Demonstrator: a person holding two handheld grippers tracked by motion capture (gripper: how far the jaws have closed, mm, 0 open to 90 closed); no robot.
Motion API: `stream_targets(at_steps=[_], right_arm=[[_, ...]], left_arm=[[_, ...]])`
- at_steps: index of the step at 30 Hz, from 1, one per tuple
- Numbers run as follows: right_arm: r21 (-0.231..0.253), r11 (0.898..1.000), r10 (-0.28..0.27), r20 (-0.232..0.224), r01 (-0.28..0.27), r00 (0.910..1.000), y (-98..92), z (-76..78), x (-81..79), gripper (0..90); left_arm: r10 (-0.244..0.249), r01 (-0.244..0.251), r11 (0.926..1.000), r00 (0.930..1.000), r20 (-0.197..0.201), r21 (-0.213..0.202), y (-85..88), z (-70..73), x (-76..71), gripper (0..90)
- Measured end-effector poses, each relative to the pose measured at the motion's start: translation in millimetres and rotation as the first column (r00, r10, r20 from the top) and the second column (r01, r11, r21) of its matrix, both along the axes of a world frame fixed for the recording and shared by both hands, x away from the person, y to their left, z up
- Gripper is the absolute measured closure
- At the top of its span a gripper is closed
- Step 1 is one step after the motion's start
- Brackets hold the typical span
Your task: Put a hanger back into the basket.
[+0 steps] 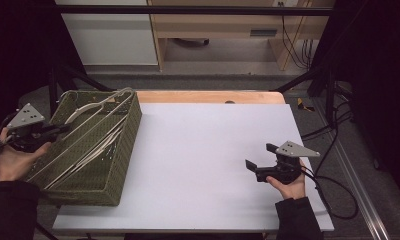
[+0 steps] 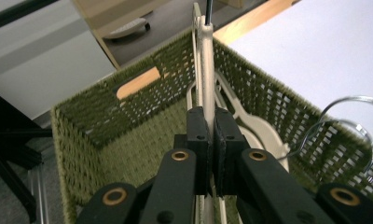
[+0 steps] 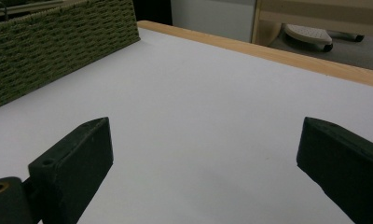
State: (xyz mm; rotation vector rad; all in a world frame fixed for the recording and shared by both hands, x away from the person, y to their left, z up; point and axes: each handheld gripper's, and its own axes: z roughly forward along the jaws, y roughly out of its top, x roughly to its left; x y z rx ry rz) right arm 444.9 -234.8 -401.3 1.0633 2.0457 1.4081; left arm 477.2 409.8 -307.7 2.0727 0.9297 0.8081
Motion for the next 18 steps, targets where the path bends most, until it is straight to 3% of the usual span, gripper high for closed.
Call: stream_targets(at_steps=[9, 13, 18], right_arm=[[0.005, 1.000, 0.001, -0.001, -0.001, 1.0000, -0.5, 0.8, -0.3, 4.0], [0.010, 1.000, 0.004, -0.003, -0.004, 1.0000, 0.0, 0.7, -0.7, 4.1], [0.008, 1.000, 0.002, -0.005, -0.002, 1.0000, 0.1, 0.3, -0.1, 4.2]], left_arm=[[0.045, -0.043, 0.9983, 0.9972, -0.059, 0.041, 1.0, -37.2, 5.0, 86.6], [0.075, -0.073, 0.9965, 0.9955, -0.058, 0.040, -0.9, -54.0, 7.1, 86.6], [0.079, -0.076, 0.9963, 0.9946, -0.068, 0.040, 1.8, -63.9, 3.6, 86.5]])
